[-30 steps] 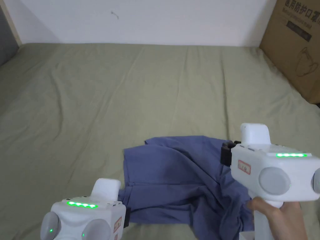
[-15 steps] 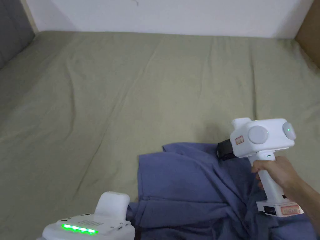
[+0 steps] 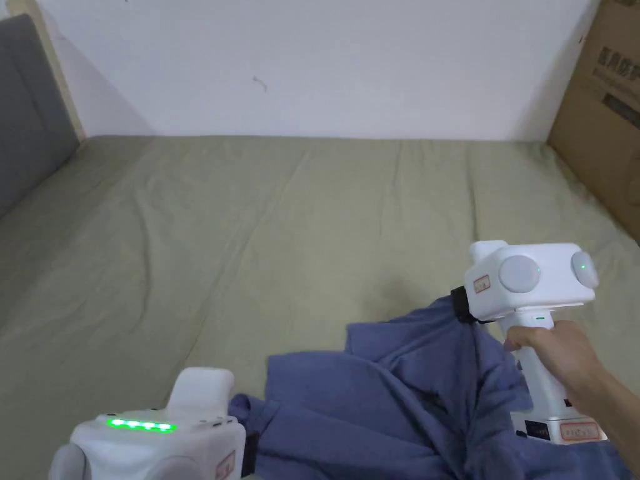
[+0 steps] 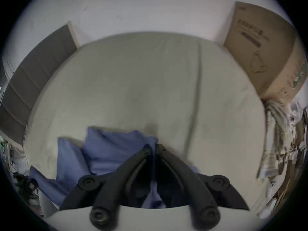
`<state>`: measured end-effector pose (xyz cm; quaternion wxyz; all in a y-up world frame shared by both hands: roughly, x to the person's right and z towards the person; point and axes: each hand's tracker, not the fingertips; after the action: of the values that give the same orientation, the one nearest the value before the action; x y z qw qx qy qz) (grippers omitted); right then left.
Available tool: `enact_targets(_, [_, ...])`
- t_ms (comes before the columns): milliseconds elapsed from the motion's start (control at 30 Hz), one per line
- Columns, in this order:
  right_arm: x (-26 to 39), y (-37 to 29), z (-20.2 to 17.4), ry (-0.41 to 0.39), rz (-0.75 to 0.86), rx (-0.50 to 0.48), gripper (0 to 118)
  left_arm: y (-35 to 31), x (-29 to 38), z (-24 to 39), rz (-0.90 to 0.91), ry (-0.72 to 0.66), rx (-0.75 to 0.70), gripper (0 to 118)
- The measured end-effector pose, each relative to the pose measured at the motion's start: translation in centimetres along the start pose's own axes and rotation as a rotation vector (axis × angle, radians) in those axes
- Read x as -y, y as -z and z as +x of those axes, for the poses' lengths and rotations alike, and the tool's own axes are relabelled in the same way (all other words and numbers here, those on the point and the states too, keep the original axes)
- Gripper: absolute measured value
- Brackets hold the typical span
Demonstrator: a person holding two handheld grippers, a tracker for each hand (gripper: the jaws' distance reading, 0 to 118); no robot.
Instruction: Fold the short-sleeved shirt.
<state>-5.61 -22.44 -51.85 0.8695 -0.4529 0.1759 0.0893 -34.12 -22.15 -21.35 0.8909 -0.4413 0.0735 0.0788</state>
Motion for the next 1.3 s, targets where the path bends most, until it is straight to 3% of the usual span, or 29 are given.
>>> enact_targets(133, [-2.0,-7.9,4.0,0.028,0.115,0.085,5,-3.8,-4.3,-1.5,0.147,-0.01,-0.059,4])
enact_targets(367, [-2.8,-21.6,12.9,0.213,0.282,0.201,5,-12.1,-12.3,-6.0,0.369,-0.105,-0.15,4])
enact_targets(533, [-2.5,-28.2,16.2,0.321,0.382,0.229,5,-16.2,-16.7,-9.6,0.435,-0.145,-0.203,5])
enact_targets(600, [-2.7,-29.7,16.7,0.338,0.394,0.215,5,-17.6,-18.5,-10.8,0.456,-0.204,-0.203,4])
enact_targets(833, [-5.3,-30.5,16.2,0.383,0.431,0.164,5,-20.0,-22.8,-12.9,0.544,-0.213,-0.282,4])
enact_targets(1300, [-18.3,-22.3,9.9,0.281,0.404,0.146,5,-14.5,-32.2,-19.9,0.533,-0.183,-0.415,4])
